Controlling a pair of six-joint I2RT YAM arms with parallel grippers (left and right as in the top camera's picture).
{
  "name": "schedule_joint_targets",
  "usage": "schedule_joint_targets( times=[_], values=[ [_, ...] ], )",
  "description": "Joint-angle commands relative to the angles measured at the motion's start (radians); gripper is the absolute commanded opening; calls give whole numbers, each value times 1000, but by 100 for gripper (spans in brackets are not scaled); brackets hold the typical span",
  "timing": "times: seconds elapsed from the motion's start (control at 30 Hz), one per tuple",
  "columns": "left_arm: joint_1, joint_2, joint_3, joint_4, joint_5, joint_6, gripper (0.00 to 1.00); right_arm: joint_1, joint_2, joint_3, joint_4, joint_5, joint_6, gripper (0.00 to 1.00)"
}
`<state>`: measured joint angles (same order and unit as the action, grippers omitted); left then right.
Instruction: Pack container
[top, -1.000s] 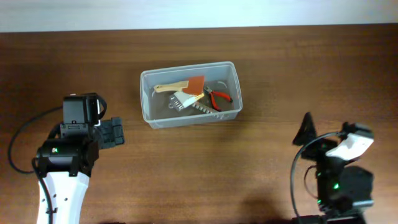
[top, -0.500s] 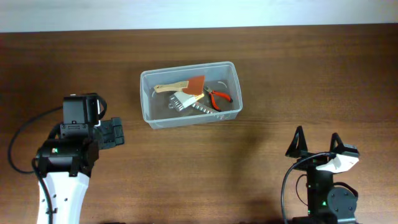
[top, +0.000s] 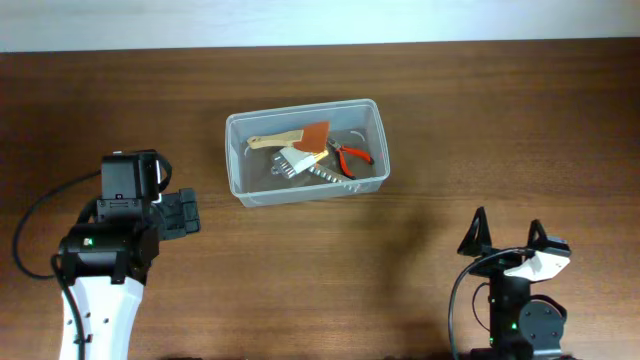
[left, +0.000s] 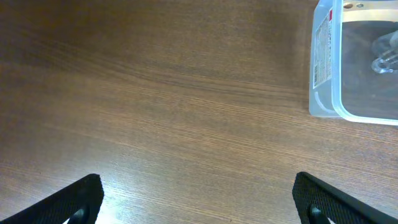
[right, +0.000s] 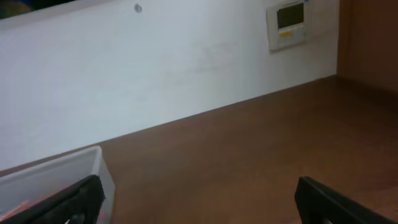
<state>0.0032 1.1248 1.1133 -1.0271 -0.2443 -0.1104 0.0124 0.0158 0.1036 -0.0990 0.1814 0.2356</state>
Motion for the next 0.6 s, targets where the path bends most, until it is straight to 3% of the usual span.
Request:
schedule_joint_targets(
  times=[0.0,0.57],
  values=[
    [4,-8,-6,2,-14,-9,99,-7,-13,-39,3,-6,6,99],
    [4,-8,-6,2,-14,-9,99,-7,-13,-85,6,-21,-134,99]
  ],
)
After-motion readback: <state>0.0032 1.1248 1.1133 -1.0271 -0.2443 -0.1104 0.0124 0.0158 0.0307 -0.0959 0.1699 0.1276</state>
